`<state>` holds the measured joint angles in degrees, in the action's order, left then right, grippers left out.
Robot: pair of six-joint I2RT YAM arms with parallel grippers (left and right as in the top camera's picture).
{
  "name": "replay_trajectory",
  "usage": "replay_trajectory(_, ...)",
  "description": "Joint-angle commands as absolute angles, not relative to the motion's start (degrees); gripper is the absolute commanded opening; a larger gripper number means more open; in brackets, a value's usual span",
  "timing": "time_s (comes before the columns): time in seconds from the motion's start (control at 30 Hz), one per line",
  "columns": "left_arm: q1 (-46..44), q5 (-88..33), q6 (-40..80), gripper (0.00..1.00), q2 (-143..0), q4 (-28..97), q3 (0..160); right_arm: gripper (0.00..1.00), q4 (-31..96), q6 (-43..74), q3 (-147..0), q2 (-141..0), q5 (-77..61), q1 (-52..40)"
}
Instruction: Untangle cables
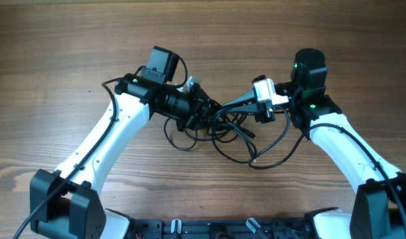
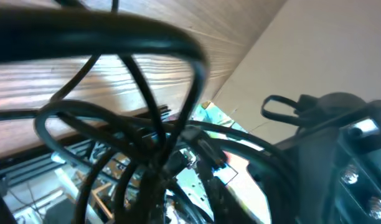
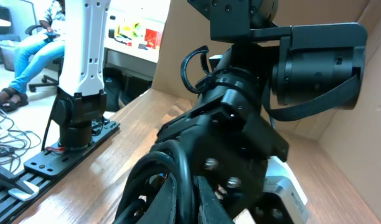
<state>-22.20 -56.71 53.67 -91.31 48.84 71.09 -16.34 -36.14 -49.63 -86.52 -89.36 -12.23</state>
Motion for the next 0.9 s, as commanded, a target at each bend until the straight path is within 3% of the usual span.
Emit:
replay_trajectory(0.0,-23.1,-57.4,49.9,0.04,-91.9,49.4,71.3,0.05,-16.4,-37.4,-50.1,-86.8,-93.0,-12.4)
replay_trajectory(0.17,-18.9,-56.3,49.9,0.04,-91.9,48.9,71.3,0.05,-16.0,-37.3,-50.1,-86.8,-93.0,-12.4)
replay_trajectory(0.57,6.2,-52.3,51.4,0.04,-91.9,49.1,71.3,0.04,-12.8,-37.5,-50.1,-86.8,-93.0,-12.4)
replay_trajectory(0.67,8.2,-52.5,51.4,0.04,-91.9,50.5,71.3,0.05,-12.8,-37.5,-50.1,-86.8,-93.0,-12.4)
replay_trajectory(0.77,7.6,-48.5,51.4,0.21,-91.9,50.9,71.3,0.04,-12.8,-38.1,-50.1,-86.8,-93.0,-12.4)
replay_trajectory(0.87,5.4,-46.7,48.4,0.59,-91.9,51.5,71.3,0.05,-13.1,-39.2,-50.1,-86.8,-93.0,-12.4)
